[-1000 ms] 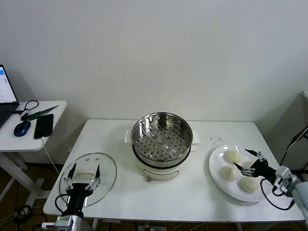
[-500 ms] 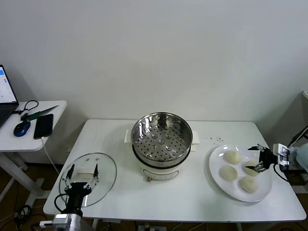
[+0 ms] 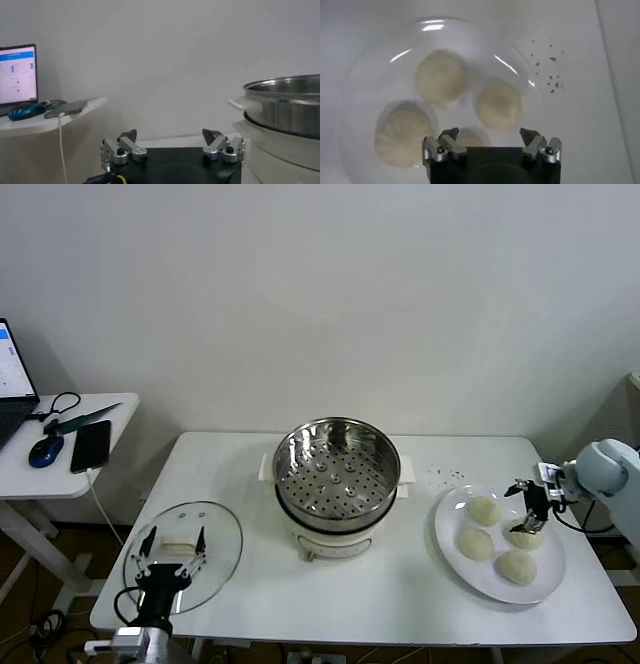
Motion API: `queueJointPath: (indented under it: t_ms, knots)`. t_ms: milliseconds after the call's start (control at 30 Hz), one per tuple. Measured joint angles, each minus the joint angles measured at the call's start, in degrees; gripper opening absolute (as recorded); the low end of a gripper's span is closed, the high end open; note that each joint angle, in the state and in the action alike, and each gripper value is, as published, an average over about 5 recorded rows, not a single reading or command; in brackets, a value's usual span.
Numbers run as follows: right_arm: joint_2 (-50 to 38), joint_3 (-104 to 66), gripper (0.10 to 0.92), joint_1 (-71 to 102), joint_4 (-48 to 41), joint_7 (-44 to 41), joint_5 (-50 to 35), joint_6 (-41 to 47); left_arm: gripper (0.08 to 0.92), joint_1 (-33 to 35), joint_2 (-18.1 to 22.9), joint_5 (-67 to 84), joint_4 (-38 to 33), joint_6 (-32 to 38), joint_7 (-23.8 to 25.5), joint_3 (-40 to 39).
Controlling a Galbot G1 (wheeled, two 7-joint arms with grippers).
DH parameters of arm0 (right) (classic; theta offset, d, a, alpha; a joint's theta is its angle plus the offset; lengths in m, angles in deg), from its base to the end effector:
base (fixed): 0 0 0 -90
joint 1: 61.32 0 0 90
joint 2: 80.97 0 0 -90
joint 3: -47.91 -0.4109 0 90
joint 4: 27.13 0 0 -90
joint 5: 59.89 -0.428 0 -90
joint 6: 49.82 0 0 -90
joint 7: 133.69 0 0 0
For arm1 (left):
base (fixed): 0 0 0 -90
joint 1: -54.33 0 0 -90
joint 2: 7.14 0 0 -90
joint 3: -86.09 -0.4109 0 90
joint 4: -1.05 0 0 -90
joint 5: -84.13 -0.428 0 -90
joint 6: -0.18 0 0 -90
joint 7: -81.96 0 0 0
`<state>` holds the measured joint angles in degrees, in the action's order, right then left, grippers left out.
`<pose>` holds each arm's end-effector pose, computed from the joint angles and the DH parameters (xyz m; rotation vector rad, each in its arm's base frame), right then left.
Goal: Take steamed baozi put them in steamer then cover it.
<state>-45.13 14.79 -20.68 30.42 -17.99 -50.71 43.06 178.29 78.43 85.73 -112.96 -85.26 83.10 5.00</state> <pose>0.5992 -0.3421 -0.2542 1.1031 -1.5217 1.2058 0.1911 0.0787 -0.4077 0.1166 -3.0466 -0.1803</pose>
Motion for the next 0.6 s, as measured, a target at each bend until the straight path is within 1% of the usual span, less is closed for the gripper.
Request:
queueJointPath:
  t_ms: [333,600]
  knots:
    - [6.20,6.29,0.823,-4.69,-7.06,-1.07,1.63,-1.15,0.823,-0.20,0.04,0.16,1.17,-0.32,-0.02,0.43]
    - [9.84,8.19,0.823,-5.98,-10.92,-1.29,3.10,-1.94,0.823,-0.06,0.02,0.38,1.81,-0.49,-0.03,0.69]
